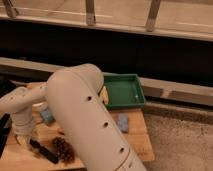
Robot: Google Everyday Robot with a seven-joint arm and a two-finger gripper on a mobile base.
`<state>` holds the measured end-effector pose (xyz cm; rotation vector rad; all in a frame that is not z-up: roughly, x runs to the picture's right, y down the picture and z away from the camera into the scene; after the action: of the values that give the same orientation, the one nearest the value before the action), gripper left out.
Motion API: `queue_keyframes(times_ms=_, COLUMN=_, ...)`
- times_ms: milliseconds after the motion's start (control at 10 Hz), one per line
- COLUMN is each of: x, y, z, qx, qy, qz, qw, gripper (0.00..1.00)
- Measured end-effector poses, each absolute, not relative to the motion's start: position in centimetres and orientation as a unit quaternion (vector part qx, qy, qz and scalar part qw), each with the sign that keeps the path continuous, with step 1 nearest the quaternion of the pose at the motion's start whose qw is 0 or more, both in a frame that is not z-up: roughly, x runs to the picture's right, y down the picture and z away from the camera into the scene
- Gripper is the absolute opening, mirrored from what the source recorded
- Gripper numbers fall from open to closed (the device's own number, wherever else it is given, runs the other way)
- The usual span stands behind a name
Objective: Wipe table surface with brush
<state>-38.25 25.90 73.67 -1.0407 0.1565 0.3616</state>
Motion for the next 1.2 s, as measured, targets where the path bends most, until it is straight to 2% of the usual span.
queue_keyframes(times_ms=400, x=-40.8, y=27.5, z=72.8, qx=-0.513, qy=0.055, qz=0.131, qw=0.847, gripper=0.00)
queue_keyframes(times_ms=900, x=-33.6, y=28.8, z=72.2, qx=-0.518, qy=0.084, qz=0.146, qw=0.838, gripper=0.00)
queue_keyframes(times_ms=1200, x=-32.6, y=27.7, z=72.9, qx=-0.505, qy=0.079, qz=0.156, qw=0.845, gripper=0.00)
